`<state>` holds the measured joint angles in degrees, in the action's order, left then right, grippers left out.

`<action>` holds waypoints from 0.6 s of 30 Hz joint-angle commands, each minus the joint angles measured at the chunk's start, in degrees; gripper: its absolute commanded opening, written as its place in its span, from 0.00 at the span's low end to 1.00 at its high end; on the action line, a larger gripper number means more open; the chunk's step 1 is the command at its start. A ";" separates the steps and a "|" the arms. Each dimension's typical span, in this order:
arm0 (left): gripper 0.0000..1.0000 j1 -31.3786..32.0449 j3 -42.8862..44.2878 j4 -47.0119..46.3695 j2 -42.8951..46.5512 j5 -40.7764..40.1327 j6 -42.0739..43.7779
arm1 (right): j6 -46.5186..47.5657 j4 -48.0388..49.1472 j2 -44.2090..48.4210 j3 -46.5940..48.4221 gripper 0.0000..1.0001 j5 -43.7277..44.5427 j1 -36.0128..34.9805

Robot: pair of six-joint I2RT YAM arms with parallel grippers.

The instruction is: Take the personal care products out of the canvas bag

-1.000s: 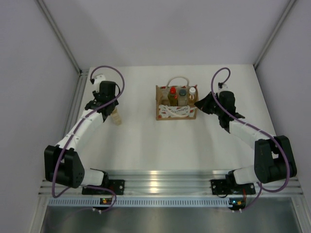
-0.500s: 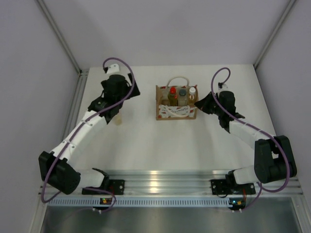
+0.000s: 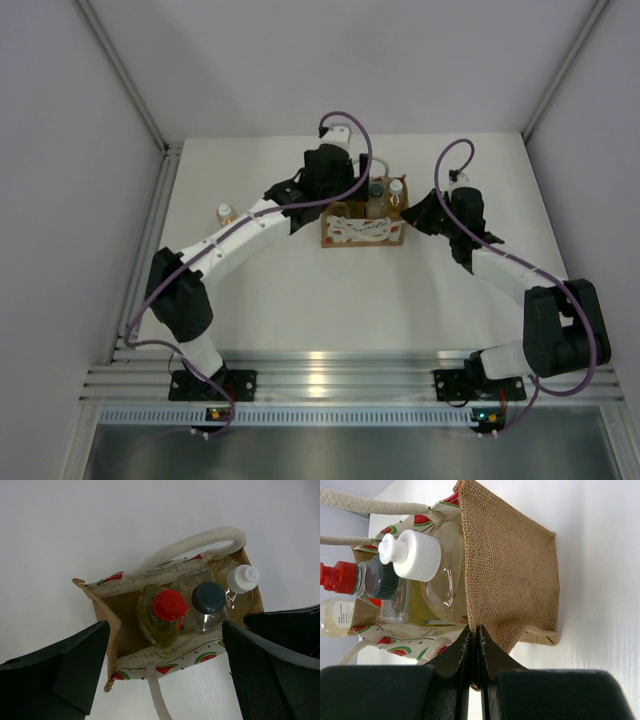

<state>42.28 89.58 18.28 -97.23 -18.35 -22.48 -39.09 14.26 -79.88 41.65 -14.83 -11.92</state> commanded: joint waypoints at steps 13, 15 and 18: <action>0.68 2.98 6.66 -1.58 -8.67 -7.48 0.86 | 1.30 -3.10 0.95 -1.04 0.06 -0.46 0.50; 0.64 2.98 6.92 -1.58 -9.55 -8.19 0.77 | 1.30 -3.10 0.86 -1.04 0.06 -0.46 0.41; 0.63 2.98 7.36 -1.58 -10.61 -9.16 0.86 | 1.30 -3.10 0.77 -1.04 0.06 -0.46 0.41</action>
<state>45.10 94.35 18.15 -107.20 -24.91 -21.91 -39.07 14.26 -79.88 41.65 -14.92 -11.92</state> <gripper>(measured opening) 0.628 0.063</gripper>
